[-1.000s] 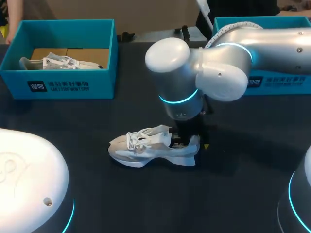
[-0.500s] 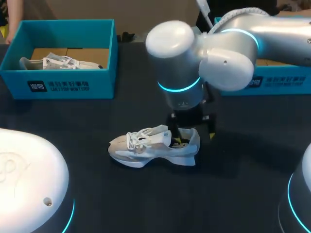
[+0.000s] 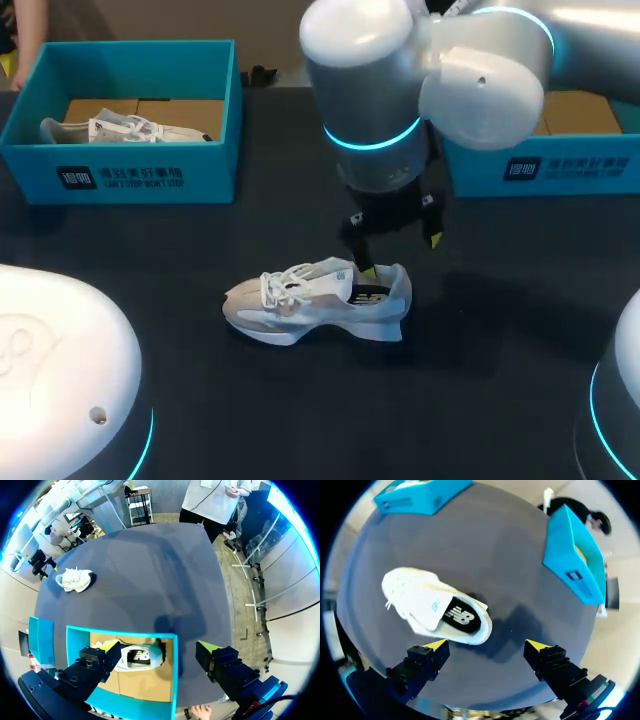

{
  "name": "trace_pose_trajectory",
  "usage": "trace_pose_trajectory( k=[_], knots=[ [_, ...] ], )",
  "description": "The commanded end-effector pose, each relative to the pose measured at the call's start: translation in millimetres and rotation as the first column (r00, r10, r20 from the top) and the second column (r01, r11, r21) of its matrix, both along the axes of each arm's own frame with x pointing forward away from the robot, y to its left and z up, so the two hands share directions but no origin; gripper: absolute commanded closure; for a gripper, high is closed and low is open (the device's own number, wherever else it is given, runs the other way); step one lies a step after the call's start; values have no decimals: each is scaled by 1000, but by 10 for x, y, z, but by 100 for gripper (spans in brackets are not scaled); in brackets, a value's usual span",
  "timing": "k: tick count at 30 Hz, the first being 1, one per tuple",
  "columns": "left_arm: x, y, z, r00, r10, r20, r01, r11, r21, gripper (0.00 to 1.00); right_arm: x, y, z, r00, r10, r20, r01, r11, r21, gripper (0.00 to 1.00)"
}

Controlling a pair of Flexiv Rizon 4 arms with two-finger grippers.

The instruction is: Take the shoe out of the shoebox, open the shoe tongue, remove and reinsert the insole, then place the shoe into the shoebox

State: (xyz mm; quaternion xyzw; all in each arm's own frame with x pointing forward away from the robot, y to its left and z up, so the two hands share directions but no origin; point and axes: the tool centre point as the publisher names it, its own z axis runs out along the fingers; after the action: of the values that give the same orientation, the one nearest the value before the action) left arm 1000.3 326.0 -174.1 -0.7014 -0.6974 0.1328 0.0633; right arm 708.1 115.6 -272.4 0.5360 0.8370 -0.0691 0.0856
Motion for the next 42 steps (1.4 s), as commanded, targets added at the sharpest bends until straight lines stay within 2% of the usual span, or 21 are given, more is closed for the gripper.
trace_pose_trajectory(
  k=[1, 4, 6, 8, 10, 28, 32, 34, 42],
  knots=[
    [-9, 2, 6, 1000, -2, 2, 2, 1000, 2, 0, 43, 124, 77, 938, 339, -65, -345, 928, -137, 0],
    [-9, 2, 6, 1000, -2, 2, 2, 1000, 2, 0, 19, 168, 123, 884, 464, -56, -467, 878, -107, 0],
    [-9, 2, 6, 1000, -2, 2, 2, 1000, 2, 0, -11, 196, 182, 845, 535, -25, -535, 845, -15, 0],
    [-9, 2, 6, 1000, -2, 2, 2, 1000, 2, 0, -63, 208, 225, 793, 609, -12, -603, 788, 124, 0],
    [-9, 2, 6, 1000, -2, 2, 2, 1000, 2, 0, -89, 182, 247, 782, 623, 2, -608, 762, 222, 0],
    [-9, 2, 6, 1000, -2, 2, 2, 1000, 2, 0, -89, 182, 247, 782, 623, 2, -608, 762, 222, 0],
    [-9, 2, 6, 1000, -2, 2, 2, 1000, 2, 0, -268, 73, 229, 733, 667, 130, -674, 689, 268, 0],
    [-9, 2, 6, 1000, -2, 2, 2, 1000, 2, 0, -342, -4, 264, 708, 670, 224, -705, 649, 287, 0],
    [-9, 2, 6, 1000, -2, 2, 2, 1000, 2, 0, -447, -177, 231, 611, 740, 281, -789, 541, 291, 0]
  ],
)
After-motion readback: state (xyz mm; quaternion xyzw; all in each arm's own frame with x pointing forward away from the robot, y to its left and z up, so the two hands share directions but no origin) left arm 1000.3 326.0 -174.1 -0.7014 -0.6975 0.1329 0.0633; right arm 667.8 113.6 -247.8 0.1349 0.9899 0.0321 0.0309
